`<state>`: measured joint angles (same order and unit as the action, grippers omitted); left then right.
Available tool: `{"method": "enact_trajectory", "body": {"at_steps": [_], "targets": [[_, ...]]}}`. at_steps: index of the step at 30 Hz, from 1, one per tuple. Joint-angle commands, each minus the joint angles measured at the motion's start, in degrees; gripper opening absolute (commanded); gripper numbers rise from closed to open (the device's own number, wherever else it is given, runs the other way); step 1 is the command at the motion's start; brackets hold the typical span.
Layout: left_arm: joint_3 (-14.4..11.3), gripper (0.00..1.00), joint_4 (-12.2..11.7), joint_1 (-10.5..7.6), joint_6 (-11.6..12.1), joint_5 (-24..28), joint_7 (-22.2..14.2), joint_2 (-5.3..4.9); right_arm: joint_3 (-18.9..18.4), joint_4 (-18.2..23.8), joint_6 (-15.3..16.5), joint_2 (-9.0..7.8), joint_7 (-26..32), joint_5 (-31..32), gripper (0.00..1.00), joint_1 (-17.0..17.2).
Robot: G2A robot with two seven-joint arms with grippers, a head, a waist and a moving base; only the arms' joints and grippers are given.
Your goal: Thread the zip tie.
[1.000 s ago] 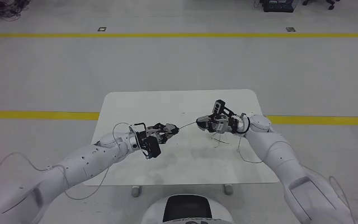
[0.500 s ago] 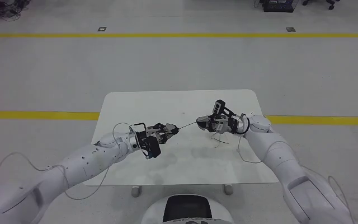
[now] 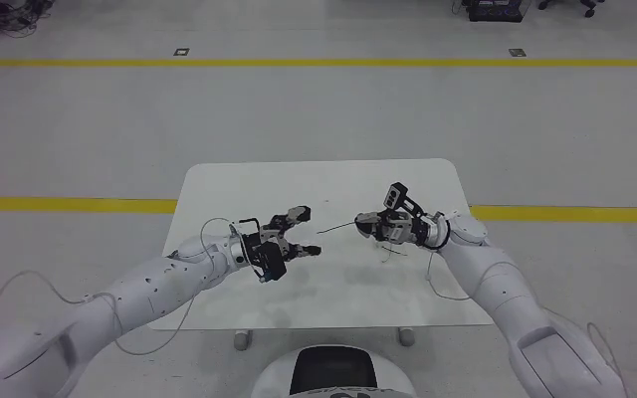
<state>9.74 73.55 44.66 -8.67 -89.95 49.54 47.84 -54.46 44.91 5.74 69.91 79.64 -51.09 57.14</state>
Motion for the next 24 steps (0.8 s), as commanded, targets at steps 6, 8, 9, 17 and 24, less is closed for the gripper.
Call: {"method": "enact_trajectory", "body": {"at_steps": [6,8,9,17,24], "targets": [[0.0,1.00,0.0,0.00,0.0,0.0,0.0,0.00,-0.1,0.3,-0.1,-0.10,0.0,-0.4,0.00,0.3],[0.0,1.00,0.0,0.00,0.0,0.0,0.0,0.00,-0.2,0.7,0.1,-0.10,-0.9,-0.2,0.00,0.5],[0.0,1.00,0.0,0.00,0.0,0.0,0.0,0.00,-0.4,1.5,0.8,-0.19,-1.8,0.2,0.00,1.0],[2.6,1.00,1.4,1.21,14.5,13.2,-6.5,1.18,-5.5,2.6,10.2,-2.09,0.0,0.6,0.00,5.1],[2.9,1.00,0.0,-0.26,26.5,17.6,-12.6,2.33,-7.1,3.3,13.7,-3.40,0.0,1.2,0.00,6.5]]}}
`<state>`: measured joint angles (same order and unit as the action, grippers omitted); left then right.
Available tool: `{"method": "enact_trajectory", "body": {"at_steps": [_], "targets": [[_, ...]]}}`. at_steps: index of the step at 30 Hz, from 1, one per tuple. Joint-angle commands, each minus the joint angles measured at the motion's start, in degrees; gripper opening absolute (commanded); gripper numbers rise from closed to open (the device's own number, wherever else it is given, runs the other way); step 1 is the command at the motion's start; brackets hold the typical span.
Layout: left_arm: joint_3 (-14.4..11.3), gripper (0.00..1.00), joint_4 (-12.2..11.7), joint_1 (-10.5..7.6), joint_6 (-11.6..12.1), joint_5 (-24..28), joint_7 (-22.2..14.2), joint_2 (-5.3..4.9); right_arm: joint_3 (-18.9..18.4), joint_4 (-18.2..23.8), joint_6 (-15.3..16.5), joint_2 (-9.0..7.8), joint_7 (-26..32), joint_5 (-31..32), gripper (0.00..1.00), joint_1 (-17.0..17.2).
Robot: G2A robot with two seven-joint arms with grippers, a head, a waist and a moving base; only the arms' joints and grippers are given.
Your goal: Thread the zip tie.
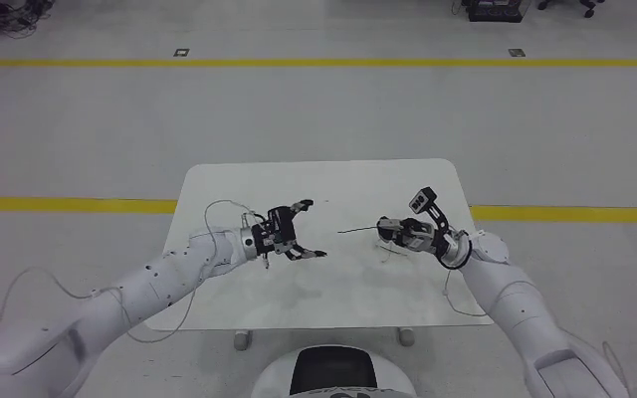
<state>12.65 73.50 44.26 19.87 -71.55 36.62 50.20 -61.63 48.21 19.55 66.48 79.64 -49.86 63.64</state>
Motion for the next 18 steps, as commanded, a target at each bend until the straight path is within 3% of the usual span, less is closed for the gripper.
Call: {"method": "enact_trajectory", "body": {"at_steps": [1,6,7,10,11,12,14,15,18], "targets": [[0.0,1.00,0.0,0.14,-2.0,-0.8,0.3,-0.03,0.0,0.0,-0.1,0.03,0.0,0.0,0.00,0.0],[0.1,1.00,0.1,0.25,-2.1,-0.6,0.1,-0.02,-0.1,1.0,-0.1,0.04,-1.1,0.2,0.00,0.4],[0.3,1.00,0.6,1.02,-0.4,2.4,-0.1,0.09,-0.9,1.7,-0.1,-0.13,-1.8,1.1,0.00,0.6],[-2.4,1.00,2.2,1.06,-0.4,10.4,-2.0,0.06,-3.4,3.4,-0.1,-0.52,-0.3,2.5,0.00,1.6],[-2.9,1.00,3.5,0.96,-0.4,15.5,-4.9,-0.02,-4.4,4.4,-0.1,-0.66,0.0,3.7,0.00,2.0],[-2.9,1.00,4.4,0.53,-0.4,17.2,-5.7,-0.13,-5.2,5.1,-0.1,-0.74,0.0,4.5,0.00,2.5],[-2.9,1.00,6.1,1.42,-0.4,25.5,-7.7,-0.36,-6.6,6.6,-0.1,-0.85,0.0,6.2,0.00,3.4],[-2.9,1.00,7.6,0.63,-0.4,27.8,-10.7,-0.55,-7.4,7.5,-0.1,-0.86,0.0,7.2,0.00,4.0],[-2.9,1.00,7.8,0.03,-0.4,27.2,-11.1,-0.69,-7.9,6.3,-0.1,-0.79,-1.2,7.9,0.00,4.6]]}}
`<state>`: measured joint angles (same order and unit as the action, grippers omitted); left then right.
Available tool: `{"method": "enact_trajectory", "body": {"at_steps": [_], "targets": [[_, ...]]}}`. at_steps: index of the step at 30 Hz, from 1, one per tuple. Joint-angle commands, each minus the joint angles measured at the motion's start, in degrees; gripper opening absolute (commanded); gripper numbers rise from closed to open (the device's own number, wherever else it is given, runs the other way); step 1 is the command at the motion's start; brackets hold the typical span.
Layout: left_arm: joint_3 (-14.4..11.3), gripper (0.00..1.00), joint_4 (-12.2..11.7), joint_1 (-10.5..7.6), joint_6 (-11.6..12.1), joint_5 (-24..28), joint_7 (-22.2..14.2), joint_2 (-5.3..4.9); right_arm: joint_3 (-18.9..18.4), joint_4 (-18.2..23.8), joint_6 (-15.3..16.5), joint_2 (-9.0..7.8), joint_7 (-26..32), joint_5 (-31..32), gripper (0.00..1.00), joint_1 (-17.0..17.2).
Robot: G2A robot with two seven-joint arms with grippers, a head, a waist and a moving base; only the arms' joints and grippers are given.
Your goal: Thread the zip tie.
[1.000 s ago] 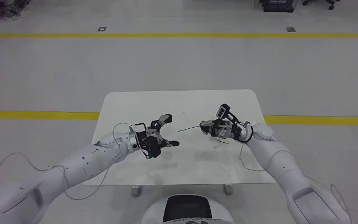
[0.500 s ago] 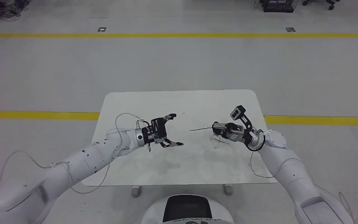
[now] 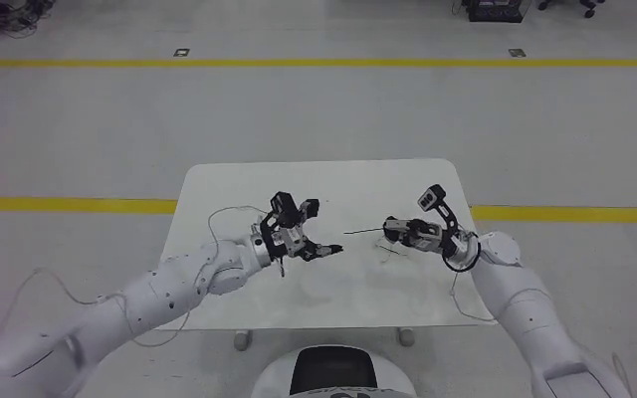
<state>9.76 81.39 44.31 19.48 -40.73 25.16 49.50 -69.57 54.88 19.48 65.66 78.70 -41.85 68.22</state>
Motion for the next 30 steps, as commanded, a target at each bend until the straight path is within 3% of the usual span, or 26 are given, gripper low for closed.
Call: {"method": "enact_trajectory", "body": {"at_steps": [1,6,7,9,10,12,13,14,18,19,21,29,30], "targets": [[0.0,1.00,-0.1,-0.02,0.0,-3.7,0.4,0.01,0.0,-0.4,0.0,0.03,-0.2,-0.1,0.00,0.0],[0.0,1.00,0.1,0.13,0.0,-3.4,0.3,0.02,0.0,-0.4,0.0,0.03,-0.2,-0.1,0.00,0.0],[0.0,1.00,1.4,1.22,0.0,0.3,-1.3,0.09,0.0,0.4,0.0,0.03,-1.3,0.6,0.00,0.2],[0.0,1.00,5.1,1.55,0.0,8.9,-6.3,0.03,-0.4,1.8,0.0,-0.10,-2.6,2.0,0.00,0.8],[0.0,1.00,7.2,2.12,0.0,16.5,-11.2,-0.25,-1.0,2.7,0.0,-0.25,-2.2,2.7,0.00,1.1],[0.0,1.00,8.6,0.11,0.0,21.6,-18.0,-0.89,-2.0,3.8,0.0,-0.42,-1.7,3.6,0.00,1.7],[0.0,1.00,9.4,0.42,0.0,25.5,-21.7,-1.18,-2.5,4.5,0.0,-0.51,-1.1,4.3,0.00,2.0],[0.1,1.00,9.4,-0.70,0.0,29.5,-27.1,-1.57,-3.2,5.1,0.0,-0.61,-0.5,5.3,0.00,2.3],[0.5,1.00,9.4,-2.04,0.0,36.8,-33.2,-2.42,-5.0,7.1,0.0,-0.66,0.2,8.4,0.00,3.4],[0.8,1.00,9.4,-1.58,0.0,39.5,-33.7,-2.55,-5.3,7.5,0.0,-0.62,0.3,9.0,0.00,3.6],[1.8,1.00,10.0,-1.54,0.0,43.5,-38.4,-2.74,-5.7,8.1,0.0,-0.46,0.9,9.8,0.00,4.1],[2.2,1.00,9.9,-1.70,0.0,43.2,-38.9,-2.77,-5.9,8.2,0.0,-0.19,0.5,9.4,0.00,4.3],[2.4,1.00,11.0,-0.76,0.0,46.0,-38.8,-2.65,-5.9,8.2,0.0,-0.19,0.5,9.4,0.00,4.3]]}}
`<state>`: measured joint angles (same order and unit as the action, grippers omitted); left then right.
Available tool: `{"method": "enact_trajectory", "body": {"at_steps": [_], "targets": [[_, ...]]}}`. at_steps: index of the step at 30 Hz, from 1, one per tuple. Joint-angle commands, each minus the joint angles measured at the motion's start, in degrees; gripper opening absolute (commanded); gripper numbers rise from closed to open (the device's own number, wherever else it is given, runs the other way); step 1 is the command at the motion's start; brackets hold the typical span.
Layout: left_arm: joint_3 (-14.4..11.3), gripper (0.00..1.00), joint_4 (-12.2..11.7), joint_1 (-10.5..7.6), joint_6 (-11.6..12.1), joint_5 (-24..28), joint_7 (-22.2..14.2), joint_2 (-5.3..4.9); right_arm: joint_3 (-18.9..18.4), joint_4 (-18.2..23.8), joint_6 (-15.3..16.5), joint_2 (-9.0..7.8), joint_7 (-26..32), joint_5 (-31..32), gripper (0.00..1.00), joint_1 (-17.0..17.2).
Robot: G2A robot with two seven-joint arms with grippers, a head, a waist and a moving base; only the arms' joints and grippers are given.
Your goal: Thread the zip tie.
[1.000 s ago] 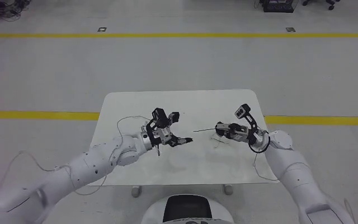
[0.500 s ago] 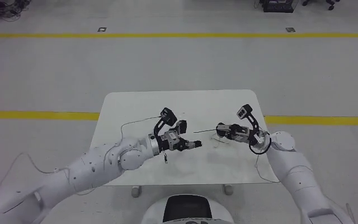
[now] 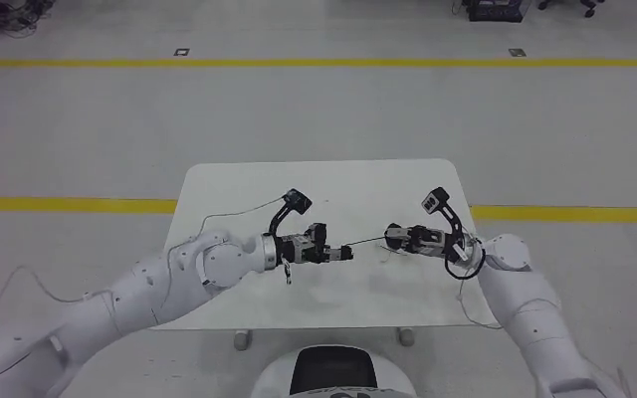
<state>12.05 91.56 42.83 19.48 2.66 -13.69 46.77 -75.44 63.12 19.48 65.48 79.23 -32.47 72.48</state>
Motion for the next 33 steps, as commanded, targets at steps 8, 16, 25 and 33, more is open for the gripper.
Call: {"method": "enact_trajectory", "body": {"at_steps": [8,16,25,33], "targets": [[5.7,1.00,-1.4,3.57,0.0,27.6,-19.3,1.43,0.5,1.0,0.0,-0.20,0.4,-2.1,0.00,0.8],[11.1,1.00,-5.5,8.20,0.0,32.1,-28.7,4.57,5.0,1.1,0.0,-0.92,0.4,-6.6,0.00,0.0],[15.1,1.00,-10.0,11.08,0.0,32.3,-29.5,8.53,10.1,-0.8,0.0,-1.48,0.4,-10.5,0.00,-1.7],[15.1,1.00,-10.0,11.08,0.0,32.3,-29.5,8.53,10.4,-0.9,0.0,-1.54,0.4,-10.9,0.00,-2.0]]}}
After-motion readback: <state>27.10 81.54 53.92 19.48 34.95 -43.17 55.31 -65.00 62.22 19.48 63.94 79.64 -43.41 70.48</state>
